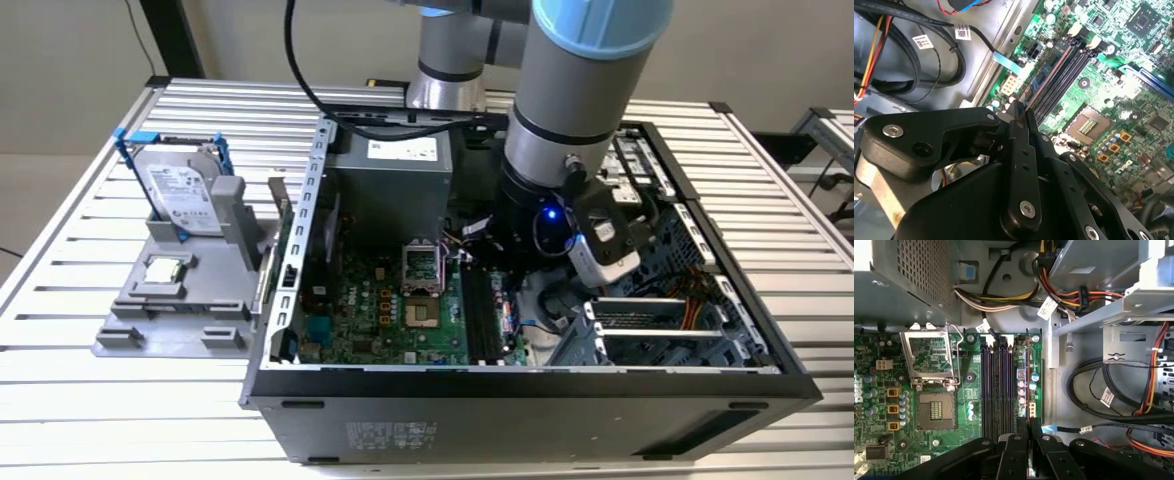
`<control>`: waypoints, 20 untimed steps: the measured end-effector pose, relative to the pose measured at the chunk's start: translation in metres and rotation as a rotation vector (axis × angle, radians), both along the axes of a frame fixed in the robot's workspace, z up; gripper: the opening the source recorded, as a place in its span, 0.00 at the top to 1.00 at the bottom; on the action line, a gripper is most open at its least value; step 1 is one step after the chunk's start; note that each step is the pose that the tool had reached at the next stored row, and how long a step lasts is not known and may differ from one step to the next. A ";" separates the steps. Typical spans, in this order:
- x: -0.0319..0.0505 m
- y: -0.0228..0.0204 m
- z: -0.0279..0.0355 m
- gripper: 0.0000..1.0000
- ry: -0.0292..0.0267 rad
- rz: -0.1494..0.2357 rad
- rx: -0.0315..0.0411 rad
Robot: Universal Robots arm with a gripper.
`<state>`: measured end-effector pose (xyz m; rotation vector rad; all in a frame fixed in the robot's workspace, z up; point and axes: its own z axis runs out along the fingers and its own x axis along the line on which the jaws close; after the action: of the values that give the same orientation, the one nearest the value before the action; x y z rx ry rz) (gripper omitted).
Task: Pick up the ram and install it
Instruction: 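Insert the ram into the slot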
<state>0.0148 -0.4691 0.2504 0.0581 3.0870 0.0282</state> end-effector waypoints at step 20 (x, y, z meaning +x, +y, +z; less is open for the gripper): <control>-0.0060 -0.0030 -0.0261 1.00 0.0009 0.031 -0.0113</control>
<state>0.0088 -0.4721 0.2244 0.0092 3.0886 0.0119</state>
